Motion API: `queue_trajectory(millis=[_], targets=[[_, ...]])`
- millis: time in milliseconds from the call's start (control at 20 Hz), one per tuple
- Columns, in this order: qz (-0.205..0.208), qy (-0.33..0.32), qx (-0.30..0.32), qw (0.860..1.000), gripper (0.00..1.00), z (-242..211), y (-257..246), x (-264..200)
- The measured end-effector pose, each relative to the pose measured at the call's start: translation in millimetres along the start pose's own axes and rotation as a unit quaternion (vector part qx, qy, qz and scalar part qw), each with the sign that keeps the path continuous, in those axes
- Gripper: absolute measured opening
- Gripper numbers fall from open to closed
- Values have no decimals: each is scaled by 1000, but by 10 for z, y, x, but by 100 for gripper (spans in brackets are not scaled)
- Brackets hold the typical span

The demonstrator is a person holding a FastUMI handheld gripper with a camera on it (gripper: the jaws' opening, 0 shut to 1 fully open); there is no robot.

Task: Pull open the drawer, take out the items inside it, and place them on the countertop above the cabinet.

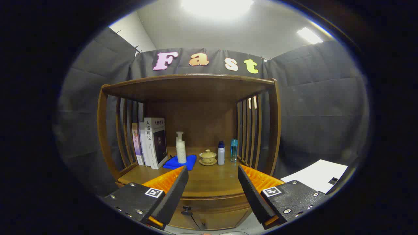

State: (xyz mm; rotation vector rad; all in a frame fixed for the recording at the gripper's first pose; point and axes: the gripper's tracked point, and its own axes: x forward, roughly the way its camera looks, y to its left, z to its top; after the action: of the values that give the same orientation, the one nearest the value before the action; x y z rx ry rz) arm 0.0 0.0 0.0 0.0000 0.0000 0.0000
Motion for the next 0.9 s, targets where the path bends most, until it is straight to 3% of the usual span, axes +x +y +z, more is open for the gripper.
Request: queue_trajectory(millis=[900], targets=[[26,27,11,999,95,-128,142,3]])
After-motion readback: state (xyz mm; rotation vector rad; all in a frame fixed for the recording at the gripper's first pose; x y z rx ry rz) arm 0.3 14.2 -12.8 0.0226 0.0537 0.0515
